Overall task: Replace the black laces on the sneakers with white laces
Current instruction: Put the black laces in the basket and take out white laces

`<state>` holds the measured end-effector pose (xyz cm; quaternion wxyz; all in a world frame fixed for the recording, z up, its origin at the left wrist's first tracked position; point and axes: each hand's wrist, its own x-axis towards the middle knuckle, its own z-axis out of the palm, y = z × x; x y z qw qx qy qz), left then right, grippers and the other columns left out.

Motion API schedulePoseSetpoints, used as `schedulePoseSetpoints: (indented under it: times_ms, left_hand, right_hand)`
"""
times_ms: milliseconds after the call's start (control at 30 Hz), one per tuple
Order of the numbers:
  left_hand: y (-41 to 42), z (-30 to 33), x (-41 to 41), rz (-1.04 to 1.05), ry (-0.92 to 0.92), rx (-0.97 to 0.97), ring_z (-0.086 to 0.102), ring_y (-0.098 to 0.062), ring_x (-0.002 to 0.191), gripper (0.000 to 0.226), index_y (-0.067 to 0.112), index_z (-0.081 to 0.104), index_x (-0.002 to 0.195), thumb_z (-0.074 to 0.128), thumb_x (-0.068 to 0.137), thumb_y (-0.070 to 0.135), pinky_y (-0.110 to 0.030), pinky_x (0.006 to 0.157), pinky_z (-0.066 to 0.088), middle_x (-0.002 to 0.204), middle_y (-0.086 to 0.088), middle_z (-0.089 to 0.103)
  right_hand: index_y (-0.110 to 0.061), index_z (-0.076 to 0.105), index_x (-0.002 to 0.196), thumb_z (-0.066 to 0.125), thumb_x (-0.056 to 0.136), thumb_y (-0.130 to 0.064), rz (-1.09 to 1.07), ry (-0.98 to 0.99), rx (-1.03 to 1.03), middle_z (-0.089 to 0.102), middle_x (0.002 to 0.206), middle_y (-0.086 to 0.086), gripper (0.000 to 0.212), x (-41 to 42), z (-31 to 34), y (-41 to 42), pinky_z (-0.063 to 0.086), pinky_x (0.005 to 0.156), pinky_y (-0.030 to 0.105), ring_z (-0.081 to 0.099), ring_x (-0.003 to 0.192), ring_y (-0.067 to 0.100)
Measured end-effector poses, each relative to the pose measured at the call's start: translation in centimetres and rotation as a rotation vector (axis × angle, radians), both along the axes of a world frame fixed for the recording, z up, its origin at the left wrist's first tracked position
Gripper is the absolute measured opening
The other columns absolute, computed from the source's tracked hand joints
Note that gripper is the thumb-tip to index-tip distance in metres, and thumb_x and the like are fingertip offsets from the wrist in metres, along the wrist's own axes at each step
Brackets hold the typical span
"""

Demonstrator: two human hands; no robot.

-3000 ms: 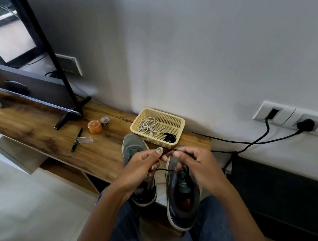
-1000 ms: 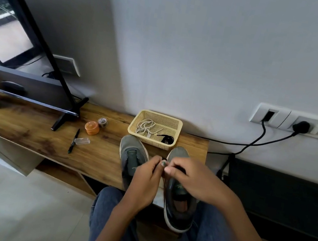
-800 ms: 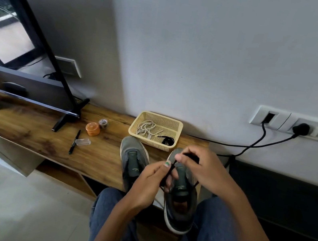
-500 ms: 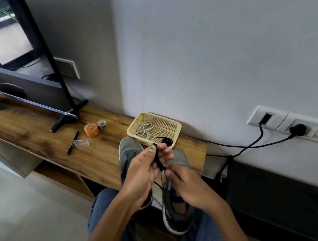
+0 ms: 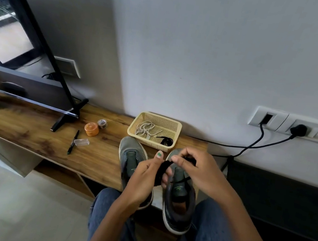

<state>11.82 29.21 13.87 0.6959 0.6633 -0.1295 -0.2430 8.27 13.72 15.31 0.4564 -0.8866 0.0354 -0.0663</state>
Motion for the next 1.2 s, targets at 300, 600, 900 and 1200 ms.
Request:
schedulePoseSetpoints:
  times_ms: [300,600,900,1200]
  left_hand:
    - [0.1,1.3,0.9,0.103,0.414,-0.650,0.067,-0.020,0.104,0.058,0.004,0.057,0.119,0.039,0.085,0.048,-0.028,0.091,0.053,0.114,-0.013,0.069]
    - [-0.4,-2.1,0.2,0.027,-0.347,0.141,0.062,-0.021,0.080,0.054,0.013,0.067,0.093,0.029,0.099,0.052,-0.033,0.070,0.048,0.080,-0.006,0.065]
    - [-0.9,-0.2,-0.1,-0.001,0.240,-0.308,0.053,-0.013,0.058,0.057,0.004,0.060,0.084,0.029,0.093,0.051,-0.027,0.074,0.054,0.060,-0.001,0.051]
    - [-1.0,-0.5,0.5,0.104,0.121,-0.210,0.059,-0.014,0.118,0.061,0.013,0.058,0.122,0.033,0.086,0.056,-0.029,0.100,0.047,0.119,-0.004,0.068]
  right_hand:
    - [-0.017,0.060,0.080,0.041,0.100,-0.035,0.084,0.147,0.093,0.046,0.057,-0.010,0.033,-0.8,-1.8,1.9,0.030,0.054,0.018,0.043,0.051,0.000]
    - [-0.020,0.063,0.089,0.052,0.096,-0.034,0.139,0.183,-0.001,0.063,0.079,-0.007,0.019,-1.0,0.5,1.7,0.041,0.062,0.018,0.056,0.069,-0.001]
    - [-0.019,0.062,0.080,0.051,0.096,-0.035,-0.133,0.037,0.065,0.060,0.072,-0.007,0.025,-0.4,0.3,-0.6,0.041,0.066,0.026,0.053,0.067,0.004]
    - [-0.024,0.052,0.076,0.042,0.101,-0.027,0.194,0.311,-0.111,0.054,0.075,-0.008,0.028,-1.4,-0.2,1.5,0.034,0.060,0.018,0.046,0.065,0.000]
